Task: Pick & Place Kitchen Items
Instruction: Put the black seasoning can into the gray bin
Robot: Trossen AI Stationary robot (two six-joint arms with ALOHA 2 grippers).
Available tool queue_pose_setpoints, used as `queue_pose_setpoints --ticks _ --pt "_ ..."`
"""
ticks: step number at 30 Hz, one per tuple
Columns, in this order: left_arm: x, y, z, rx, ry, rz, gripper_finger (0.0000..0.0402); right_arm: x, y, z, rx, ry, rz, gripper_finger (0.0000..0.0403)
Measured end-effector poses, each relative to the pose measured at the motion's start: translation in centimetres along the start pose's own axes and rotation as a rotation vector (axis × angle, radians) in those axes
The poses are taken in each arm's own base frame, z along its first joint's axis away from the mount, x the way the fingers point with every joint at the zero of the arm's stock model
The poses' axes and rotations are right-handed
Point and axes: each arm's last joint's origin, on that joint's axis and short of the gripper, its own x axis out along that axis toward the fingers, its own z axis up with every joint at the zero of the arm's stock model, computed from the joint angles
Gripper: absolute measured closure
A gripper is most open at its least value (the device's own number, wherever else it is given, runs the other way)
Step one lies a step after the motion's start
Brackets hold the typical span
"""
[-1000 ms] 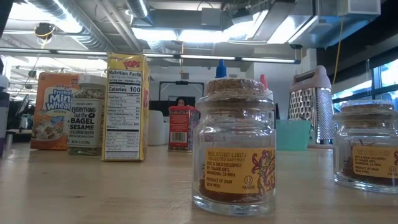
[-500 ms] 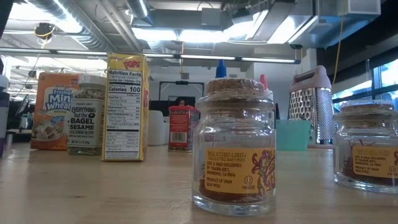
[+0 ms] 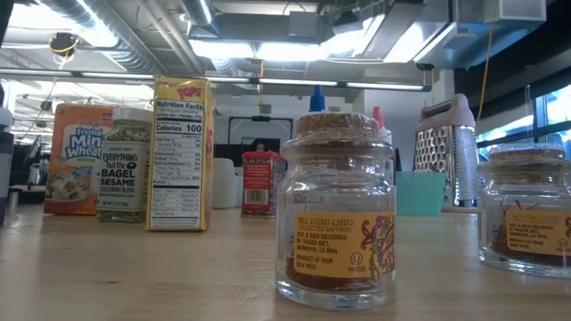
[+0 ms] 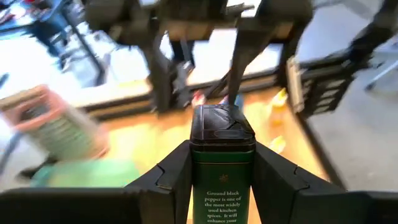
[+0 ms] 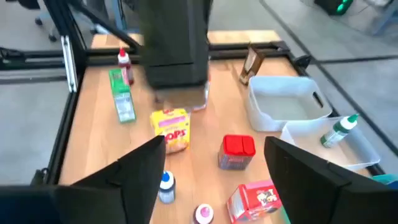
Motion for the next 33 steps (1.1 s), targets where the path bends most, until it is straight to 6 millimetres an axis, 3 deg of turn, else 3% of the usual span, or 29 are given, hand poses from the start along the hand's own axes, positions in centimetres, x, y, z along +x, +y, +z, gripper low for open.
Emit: queue_pose_setpoints --ticks 8,17,25,30,33 --pt "-4.7 1.6 -1.0 -0.044 0.082 0.304 0.0275 -2.3 0.6 -0.4 -0.043 -0.073 -0.033 0.0124" --pt "-8.0 4.0 -3.1 -0.148 0.207 0.619 0.0276 -4.4 0.4 -1.3 -0.114 -0.057 -0.003 0.0124" --pt "-11.7 5.5 -5.0 -0.269 0.224 0.779 0.0276 -6.4 -0.6 -2.5 -0.140 -0.025 -0.022 0.0124" --pt "-13.4 6.5 -8.4 -0.347 0.195 0.814 0.0276 -7.5 -1.3 -3.0 -0.153 -0.051 -0.059 0.0124" --pt "-13.2 7.1 -11.1 -0.405 0.147 0.803 0.0276 -7.9 -1.8 -3.0 -0.163 -0.047 -0.064 0.0124"
